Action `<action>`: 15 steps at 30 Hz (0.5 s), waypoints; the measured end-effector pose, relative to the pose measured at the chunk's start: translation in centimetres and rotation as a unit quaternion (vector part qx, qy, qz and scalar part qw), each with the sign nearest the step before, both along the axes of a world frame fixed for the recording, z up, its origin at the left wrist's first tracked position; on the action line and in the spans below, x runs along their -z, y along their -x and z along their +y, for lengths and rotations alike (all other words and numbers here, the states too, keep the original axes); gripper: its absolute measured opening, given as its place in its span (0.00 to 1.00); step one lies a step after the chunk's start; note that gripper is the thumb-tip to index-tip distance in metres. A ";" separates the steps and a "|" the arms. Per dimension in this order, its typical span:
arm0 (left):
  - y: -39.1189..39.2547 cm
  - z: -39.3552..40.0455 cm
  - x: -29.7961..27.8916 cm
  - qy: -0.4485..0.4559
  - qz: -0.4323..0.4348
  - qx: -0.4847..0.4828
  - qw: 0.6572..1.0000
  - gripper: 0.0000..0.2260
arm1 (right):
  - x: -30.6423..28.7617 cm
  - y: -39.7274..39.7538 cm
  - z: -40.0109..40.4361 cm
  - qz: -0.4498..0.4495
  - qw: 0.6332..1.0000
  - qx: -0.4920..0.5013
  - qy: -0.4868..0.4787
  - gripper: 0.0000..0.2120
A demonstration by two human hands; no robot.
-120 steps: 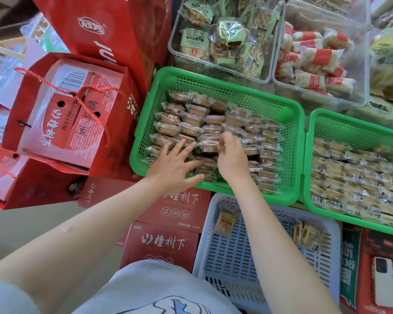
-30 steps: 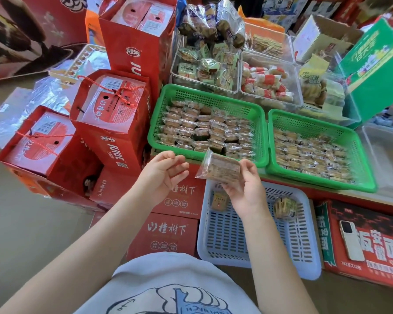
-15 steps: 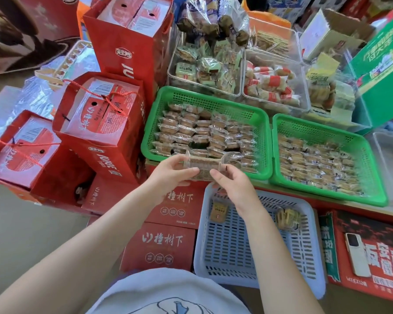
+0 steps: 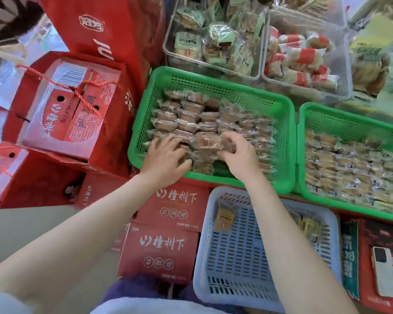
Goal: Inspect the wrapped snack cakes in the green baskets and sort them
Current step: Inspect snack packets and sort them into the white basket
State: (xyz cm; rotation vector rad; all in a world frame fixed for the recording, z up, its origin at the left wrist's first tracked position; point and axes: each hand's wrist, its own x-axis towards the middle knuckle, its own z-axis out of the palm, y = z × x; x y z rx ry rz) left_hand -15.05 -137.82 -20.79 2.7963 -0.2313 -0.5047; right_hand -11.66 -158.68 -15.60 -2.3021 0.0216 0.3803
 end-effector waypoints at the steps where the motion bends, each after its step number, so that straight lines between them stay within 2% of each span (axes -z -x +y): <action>1: -0.3 0.0 0.2 -0.009 -0.004 0.000 1.000 0.22 | 0.5 -0.4 -0.1 -0.023 0.998 -0.036 0.053 0.16; 3: -0.9 0.0 0.5 -0.026 -0.017 0.004 0.999 0.21 | 1.6 -0.8 -0.5 -0.067 0.986 -0.079 0.129 0.19; 6: -1.5 -0.5 0.5 -0.034 -0.037 0.016 0.999 0.23 | 3.0 -0.9 0.1 -0.128 0.968 -0.114 0.186 0.19; 11: -1.2 -0.5 1.0 0.024 -0.125 -0.008 0.992 0.23 | 4.4 -1.5 2.6 -0.185 0.945 -0.161 0.214 0.18; 13: -1.0 -0.5 1.1 0.026 -0.114 -0.012 0.993 0.26 | 5.2 -1.6 2.6 -0.186 0.945 -0.163 0.214 0.16; 15: -1.1 -0.5 1.1 0.013 -0.087 -0.001 0.996 0.28 | 6.0 -1.5 2.5 -0.189 0.944 -0.169 0.211 0.10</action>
